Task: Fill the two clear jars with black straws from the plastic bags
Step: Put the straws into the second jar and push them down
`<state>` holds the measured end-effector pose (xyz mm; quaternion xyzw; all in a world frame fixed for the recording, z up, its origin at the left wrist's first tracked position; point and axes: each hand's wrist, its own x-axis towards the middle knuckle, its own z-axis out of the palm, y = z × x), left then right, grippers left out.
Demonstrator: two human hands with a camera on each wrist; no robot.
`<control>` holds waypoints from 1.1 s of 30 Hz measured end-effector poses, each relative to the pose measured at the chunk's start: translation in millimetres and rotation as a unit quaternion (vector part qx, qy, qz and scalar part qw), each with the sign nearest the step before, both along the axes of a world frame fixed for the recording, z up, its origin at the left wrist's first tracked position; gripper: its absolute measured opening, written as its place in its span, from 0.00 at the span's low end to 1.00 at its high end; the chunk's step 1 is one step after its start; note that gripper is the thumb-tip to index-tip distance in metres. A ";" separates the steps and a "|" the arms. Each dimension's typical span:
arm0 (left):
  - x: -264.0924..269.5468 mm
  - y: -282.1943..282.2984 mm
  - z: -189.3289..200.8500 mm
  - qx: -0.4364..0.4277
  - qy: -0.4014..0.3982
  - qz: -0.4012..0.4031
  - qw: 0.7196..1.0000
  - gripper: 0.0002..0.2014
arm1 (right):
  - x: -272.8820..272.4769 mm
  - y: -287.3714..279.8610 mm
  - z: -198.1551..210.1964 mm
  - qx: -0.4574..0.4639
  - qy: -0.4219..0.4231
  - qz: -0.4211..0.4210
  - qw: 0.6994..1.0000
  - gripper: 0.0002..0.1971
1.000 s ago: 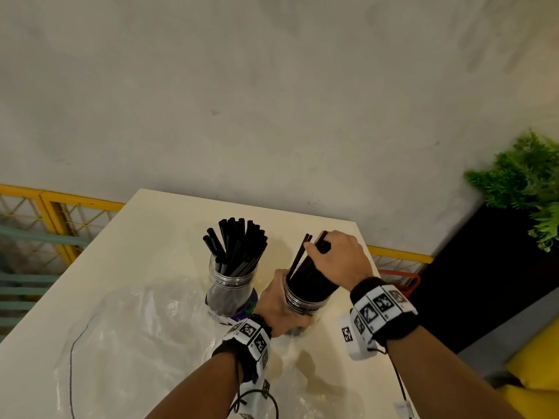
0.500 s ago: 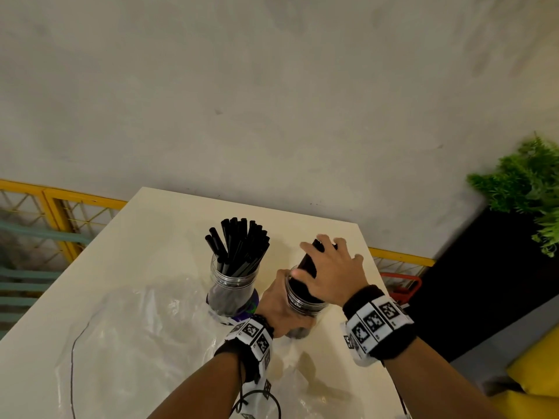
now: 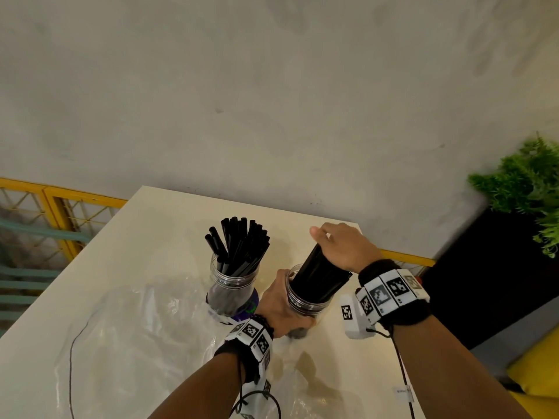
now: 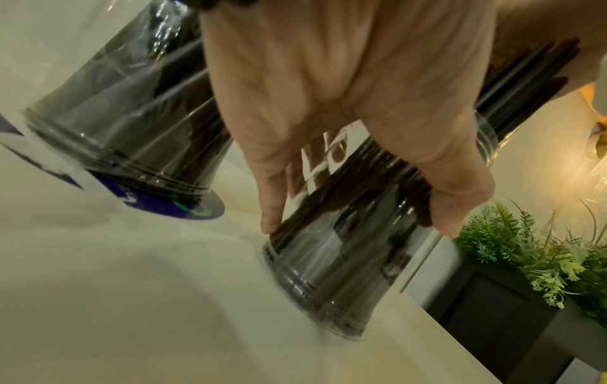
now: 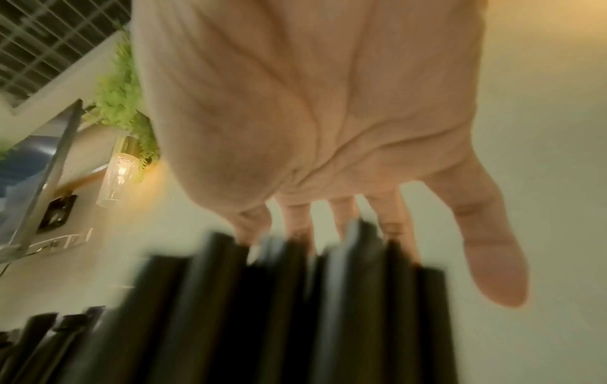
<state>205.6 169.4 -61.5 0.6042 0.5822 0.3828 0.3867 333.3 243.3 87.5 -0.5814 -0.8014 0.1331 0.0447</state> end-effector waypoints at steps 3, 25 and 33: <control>-0.1 0.0 -0.4 -0.003 -0.005 -0.001 1.000 0.52 | 10.3 -9.6 4.2 0.053 0.053 -0.019 0.997 0.22; -0.1 4.7 0.8 -0.014 0.002 -0.002 1.000 0.52 | 2.5 -7.6 -16.8 0.056 0.166 -0.071 0.982 0.15; -0.5 5.7 -0.9 -0.016 0.006 -0.001 1.000 0.52 | -11.4 -36.8 -40.9 0.124 -0.038 -0.030 0.991 0.27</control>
